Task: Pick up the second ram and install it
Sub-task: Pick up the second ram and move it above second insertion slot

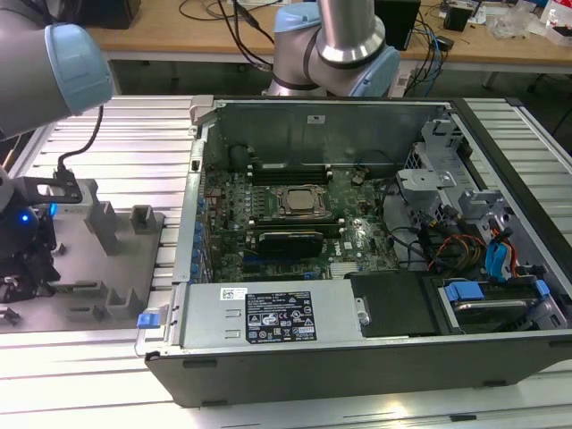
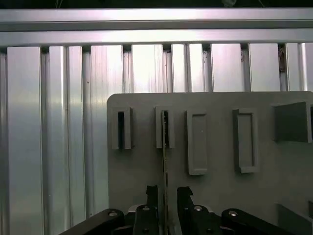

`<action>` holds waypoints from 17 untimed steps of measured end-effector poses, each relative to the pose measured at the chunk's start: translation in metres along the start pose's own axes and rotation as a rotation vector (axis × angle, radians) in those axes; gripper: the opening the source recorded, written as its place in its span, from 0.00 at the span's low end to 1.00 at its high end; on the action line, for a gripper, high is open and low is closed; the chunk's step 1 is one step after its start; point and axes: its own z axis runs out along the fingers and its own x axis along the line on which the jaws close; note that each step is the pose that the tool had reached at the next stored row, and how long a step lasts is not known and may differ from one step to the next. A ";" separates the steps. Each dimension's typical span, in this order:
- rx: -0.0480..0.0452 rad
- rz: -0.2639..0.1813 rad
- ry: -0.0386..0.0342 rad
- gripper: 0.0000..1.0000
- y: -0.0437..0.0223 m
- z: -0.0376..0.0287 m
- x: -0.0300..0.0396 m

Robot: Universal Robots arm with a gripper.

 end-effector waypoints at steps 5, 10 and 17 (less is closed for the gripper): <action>0.0000 -0.002 -0.0052 0.14 0.0002 0.0106 0.0007; 0.0000 -0.002 -0.0054 0.14 0.0006 -0.0009 0.0003; -0.0004 -0.002 -0.0051 0.14 0.0011 -0.0098 0.0001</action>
